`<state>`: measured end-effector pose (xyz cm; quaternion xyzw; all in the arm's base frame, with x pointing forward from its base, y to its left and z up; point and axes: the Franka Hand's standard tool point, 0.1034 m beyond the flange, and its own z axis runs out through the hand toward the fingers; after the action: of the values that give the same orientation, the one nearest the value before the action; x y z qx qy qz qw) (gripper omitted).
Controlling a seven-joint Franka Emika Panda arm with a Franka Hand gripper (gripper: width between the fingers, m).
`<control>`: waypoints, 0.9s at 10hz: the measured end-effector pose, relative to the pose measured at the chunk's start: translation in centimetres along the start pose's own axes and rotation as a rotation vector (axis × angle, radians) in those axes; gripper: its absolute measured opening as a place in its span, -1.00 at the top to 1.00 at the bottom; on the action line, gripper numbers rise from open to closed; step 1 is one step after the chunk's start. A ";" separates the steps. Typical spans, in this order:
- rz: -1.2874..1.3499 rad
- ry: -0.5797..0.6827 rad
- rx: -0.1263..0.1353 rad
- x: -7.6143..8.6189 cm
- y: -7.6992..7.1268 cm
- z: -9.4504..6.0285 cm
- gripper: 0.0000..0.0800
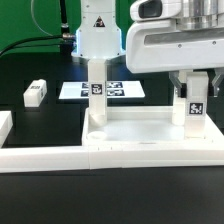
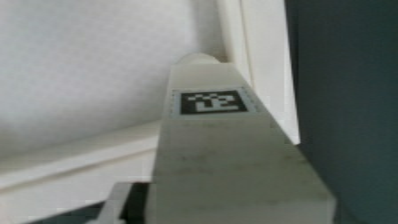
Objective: Assemble desk
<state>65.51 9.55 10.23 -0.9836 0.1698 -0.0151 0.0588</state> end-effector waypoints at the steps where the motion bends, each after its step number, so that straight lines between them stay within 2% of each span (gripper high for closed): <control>1: 0.096 0.000 0.000 0.0 0.0 0.0 0.28; 4: 0.542 0.011 -0.007 -0.1 0.3 0.0 0.28; 6: 0.888 0.005 -0.020 -0.8 -0.1 0.2 0.28; 7: 1.057 0.008 -0.018 -0.8 -0.2 0.3 0.28; 9: 1.369 0.004 0.008 -0.8 0.0 0.3 0.28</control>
Offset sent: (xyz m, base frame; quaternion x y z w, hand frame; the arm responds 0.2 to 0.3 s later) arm -0.0072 -0.0131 0.0035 -0.0234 0.0275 0.3394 0.9400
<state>64.78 9.81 9.91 -0.6543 0.7536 0.0229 0.0582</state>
